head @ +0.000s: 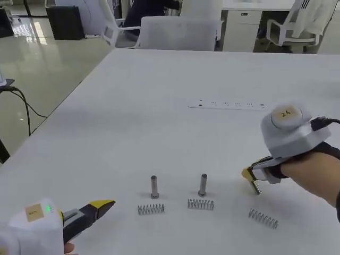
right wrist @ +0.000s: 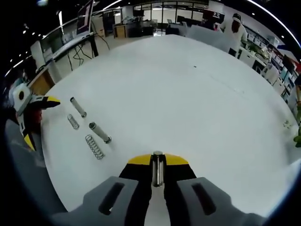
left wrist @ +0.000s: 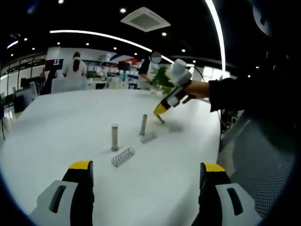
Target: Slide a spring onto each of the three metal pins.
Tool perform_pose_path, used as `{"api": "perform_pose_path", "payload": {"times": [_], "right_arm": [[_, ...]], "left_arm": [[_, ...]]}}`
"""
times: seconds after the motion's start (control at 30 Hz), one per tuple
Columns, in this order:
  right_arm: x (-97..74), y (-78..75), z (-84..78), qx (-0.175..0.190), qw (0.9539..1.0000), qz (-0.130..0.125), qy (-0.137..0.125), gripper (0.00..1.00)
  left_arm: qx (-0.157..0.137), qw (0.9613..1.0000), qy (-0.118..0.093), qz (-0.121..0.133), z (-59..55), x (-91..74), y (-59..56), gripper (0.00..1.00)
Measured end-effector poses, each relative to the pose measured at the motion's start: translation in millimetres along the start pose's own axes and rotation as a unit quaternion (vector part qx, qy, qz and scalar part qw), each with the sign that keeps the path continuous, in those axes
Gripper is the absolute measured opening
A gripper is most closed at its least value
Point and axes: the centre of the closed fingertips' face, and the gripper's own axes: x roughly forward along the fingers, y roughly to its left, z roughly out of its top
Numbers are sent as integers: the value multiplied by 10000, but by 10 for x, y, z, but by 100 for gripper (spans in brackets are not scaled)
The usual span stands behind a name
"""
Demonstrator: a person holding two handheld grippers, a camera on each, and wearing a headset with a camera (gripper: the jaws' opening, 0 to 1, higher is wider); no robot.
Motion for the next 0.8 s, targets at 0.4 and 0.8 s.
{"api": "perform_pose_path", "payload": {"times": [0.4, 0.8], "right_arm": [[-141, 64, -71, -13, 9999, -25, -104, 5], [-176, 81, -105, 29, 9999, 22, -134, 5]], "left_arm": [[76, 10000, -44, -7, 49, -31, -26, 91], [128, 9999, -44, -7, 73, -37, -55, 91]]}}
